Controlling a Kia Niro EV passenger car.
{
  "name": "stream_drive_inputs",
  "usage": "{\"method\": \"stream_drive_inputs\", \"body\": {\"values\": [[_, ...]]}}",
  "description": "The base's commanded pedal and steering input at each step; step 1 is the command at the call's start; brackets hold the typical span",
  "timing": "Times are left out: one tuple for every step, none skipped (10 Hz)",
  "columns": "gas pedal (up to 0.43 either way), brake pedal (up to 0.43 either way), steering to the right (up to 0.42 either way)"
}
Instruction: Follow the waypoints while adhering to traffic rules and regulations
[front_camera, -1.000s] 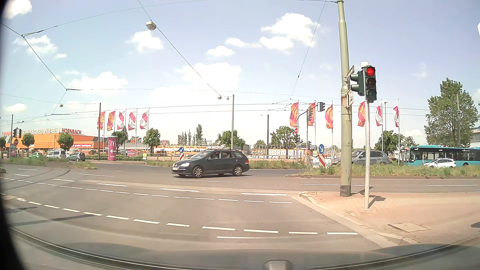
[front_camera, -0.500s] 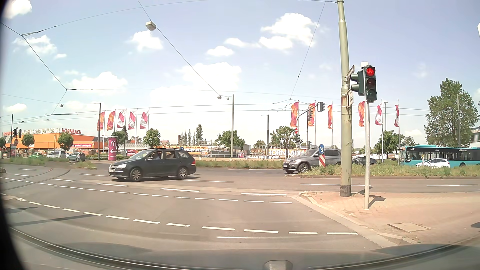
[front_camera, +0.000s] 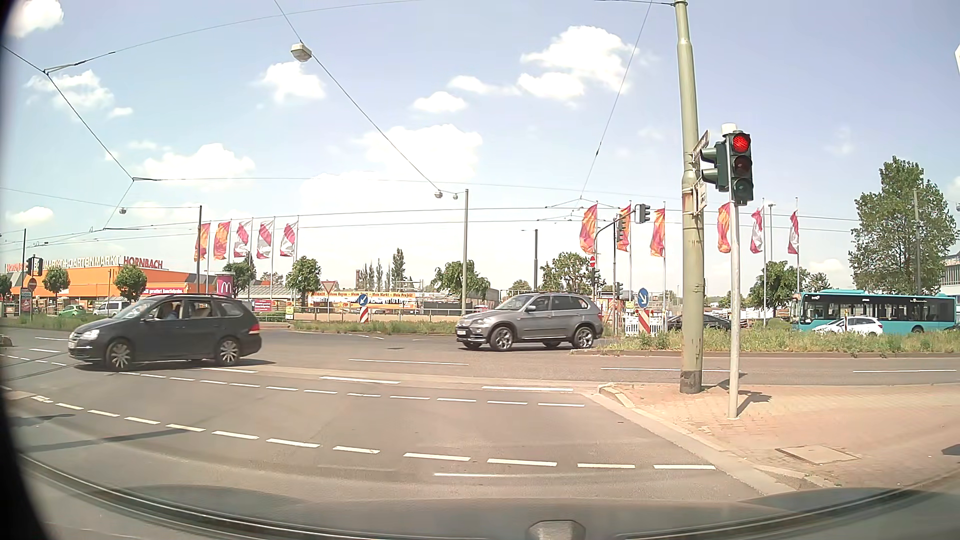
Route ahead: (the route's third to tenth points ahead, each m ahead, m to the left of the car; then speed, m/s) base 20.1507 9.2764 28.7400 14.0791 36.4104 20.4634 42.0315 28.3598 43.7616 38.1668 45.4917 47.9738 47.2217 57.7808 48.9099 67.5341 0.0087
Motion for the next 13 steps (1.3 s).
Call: {"method": "stream_drive_inputs", "body": {"values": [[0.000,0.354,-0.049],[0.000,0.354,-0.048],[0.000,0.354,-0.049],[0.000,0.354,-0.048],[0.000,0.354,-0.048],[0.000,0.348,-0.049],[0.000,0.354,-0.049],[0.000,0.348,-0.048],[0.000,0.354,-0.048],[0.000,0.354,-0.048],[0.000,0.354,-0.048],[0.000,0.354,-0.048],[0.000,0.354,-0.048]]}}
